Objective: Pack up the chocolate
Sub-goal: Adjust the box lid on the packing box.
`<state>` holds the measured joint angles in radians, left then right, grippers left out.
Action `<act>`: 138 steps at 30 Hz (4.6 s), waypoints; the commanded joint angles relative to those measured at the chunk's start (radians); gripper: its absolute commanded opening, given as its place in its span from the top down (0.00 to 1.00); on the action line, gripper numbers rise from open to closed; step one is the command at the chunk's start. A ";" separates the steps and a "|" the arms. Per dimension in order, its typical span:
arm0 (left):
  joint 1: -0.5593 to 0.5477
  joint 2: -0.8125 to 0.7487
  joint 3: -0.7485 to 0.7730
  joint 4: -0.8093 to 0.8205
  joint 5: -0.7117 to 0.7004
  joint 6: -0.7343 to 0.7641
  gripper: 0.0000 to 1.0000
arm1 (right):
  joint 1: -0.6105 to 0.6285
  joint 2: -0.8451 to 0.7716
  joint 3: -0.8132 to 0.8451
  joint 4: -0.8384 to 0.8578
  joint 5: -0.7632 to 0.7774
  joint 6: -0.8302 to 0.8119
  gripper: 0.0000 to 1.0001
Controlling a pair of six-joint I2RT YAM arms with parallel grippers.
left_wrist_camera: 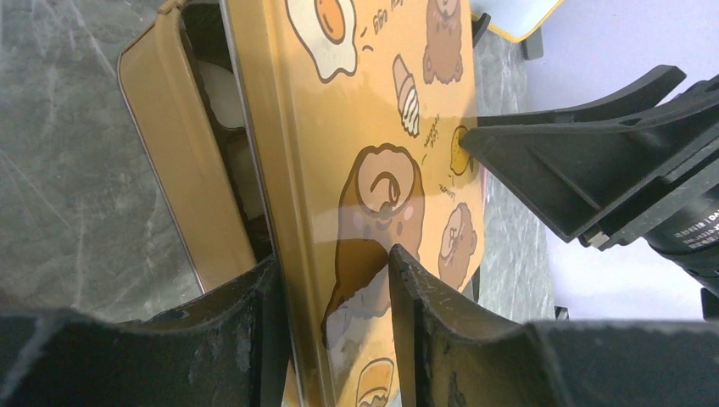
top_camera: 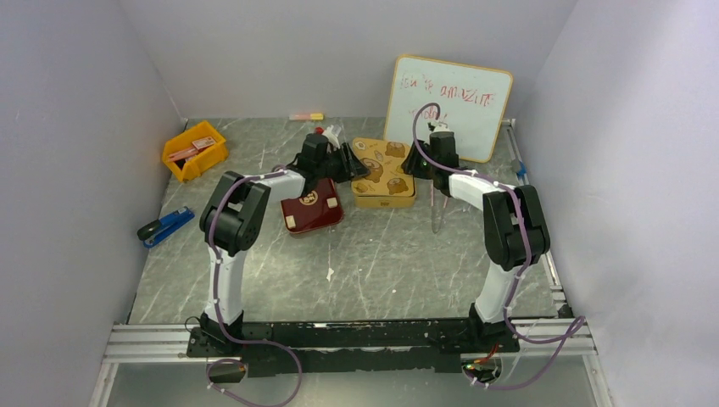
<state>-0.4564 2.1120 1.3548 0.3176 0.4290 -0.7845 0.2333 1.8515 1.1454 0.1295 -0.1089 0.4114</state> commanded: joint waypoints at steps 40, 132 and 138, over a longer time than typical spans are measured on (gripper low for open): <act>0.013 -0.096 -0.028 -0.044 -0.039 -0.021 0.95 | 0.001 -0.137 -0.008 0.090 -0.056 -0.029 0.56; -0.022 0.156 -0.102 0.815 0.066 -0.647 0.95 | -0.036 -0.113 -0.122 0.173 -0.011 -0.032 0.56; -0.021 0.160 -0.094 0.794 0.067 -0.633 0.95 | -0.037 -0.101 -0.118 0.176 -0.009 -0.033 0.56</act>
<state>-0.4732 2.2608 1.2198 1.0851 0.4995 -1.4441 0.2020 1.7390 1.0138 0.2512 -0.1131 0.3851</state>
